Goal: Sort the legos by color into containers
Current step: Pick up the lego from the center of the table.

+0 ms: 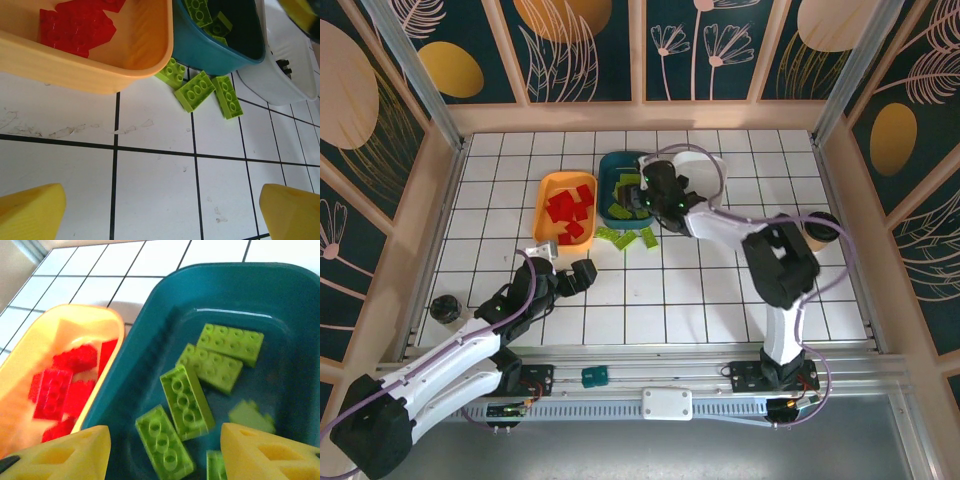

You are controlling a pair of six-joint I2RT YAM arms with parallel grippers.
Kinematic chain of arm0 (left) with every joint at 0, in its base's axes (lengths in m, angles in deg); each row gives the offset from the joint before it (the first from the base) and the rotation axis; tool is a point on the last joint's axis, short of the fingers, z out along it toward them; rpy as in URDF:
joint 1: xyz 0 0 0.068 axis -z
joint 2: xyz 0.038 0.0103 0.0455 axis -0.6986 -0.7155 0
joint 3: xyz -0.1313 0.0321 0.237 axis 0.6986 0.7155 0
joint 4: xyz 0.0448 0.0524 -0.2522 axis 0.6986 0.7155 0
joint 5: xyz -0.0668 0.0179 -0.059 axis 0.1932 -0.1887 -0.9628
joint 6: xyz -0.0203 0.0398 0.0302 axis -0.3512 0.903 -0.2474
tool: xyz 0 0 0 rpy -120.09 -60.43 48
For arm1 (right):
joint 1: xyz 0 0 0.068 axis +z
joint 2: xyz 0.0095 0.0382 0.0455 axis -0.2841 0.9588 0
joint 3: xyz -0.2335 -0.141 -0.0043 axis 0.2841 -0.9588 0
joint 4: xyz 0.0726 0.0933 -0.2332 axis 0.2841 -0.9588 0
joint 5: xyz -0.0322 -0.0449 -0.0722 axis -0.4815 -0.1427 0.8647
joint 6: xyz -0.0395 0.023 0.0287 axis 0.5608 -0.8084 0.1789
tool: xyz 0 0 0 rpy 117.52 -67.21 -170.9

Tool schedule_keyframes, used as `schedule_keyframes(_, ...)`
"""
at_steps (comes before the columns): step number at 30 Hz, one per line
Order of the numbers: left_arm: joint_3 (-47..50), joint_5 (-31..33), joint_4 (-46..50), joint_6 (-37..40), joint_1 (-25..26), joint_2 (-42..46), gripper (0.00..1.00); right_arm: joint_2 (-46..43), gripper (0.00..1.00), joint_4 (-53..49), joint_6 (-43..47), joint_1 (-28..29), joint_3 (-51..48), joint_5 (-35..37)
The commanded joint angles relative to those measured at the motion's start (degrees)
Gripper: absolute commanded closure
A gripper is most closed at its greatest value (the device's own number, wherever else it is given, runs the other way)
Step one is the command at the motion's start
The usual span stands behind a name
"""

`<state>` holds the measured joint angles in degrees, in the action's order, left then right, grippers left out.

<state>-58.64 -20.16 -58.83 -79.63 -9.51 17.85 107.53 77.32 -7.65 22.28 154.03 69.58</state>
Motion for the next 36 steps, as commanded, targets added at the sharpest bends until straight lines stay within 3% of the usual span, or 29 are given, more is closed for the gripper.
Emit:
schedule_keyframes(1, -1.38, -0.07, 0.18, -0.23, -0.07, 0.41, 0.01, -9.7, 0.39, 3.68, -0.48, 2.32, -9.29, 2.22)
schedule_keyframes(5, -1.37, -0.08, -0.92, -0.04, -0.03, -1.13, 0.01, -14.13, 0.39, 5.62, -3.08, 3.78, -20.42, 2.42)
schedule_keyframes(10, -1.39, -0.72, -2.13, -0.04, -0.03, -3.34, 0.01, -12.1, 0.36, 5.09, -3.06, 4.5, -25.82, 4.28)
schedule_keyframes(22, -0.54, 0.12, -1.59, -0.44, 0.0, -2.74, 0.01, 1.5, 0.36, 0.26, 3.81, 4.24, -16.03, 9.25)
schedule_keyframes(25, -0.25, 0.25, -1.51, -0.52, -0.04, -2.54, 0.01, 4.41, 0.45, -1.74, 4.76, 4.26, -13.24, 10.93)
schedule_keyframes(31, 0.13, 0.47, -1.56, -0.44, -0.05, -2.33, 0.01, 2.65, 0.73, -1.15, 5.16, 4.36, -15.82, 9.51)
schedule_keyframes(36, 0.21, 0.21, -2.18, -0.22, -0.03, -2.79, 0.01, -7.25, 0.8, 2.25, 4.37, 6.2, -24.39, 5.03)
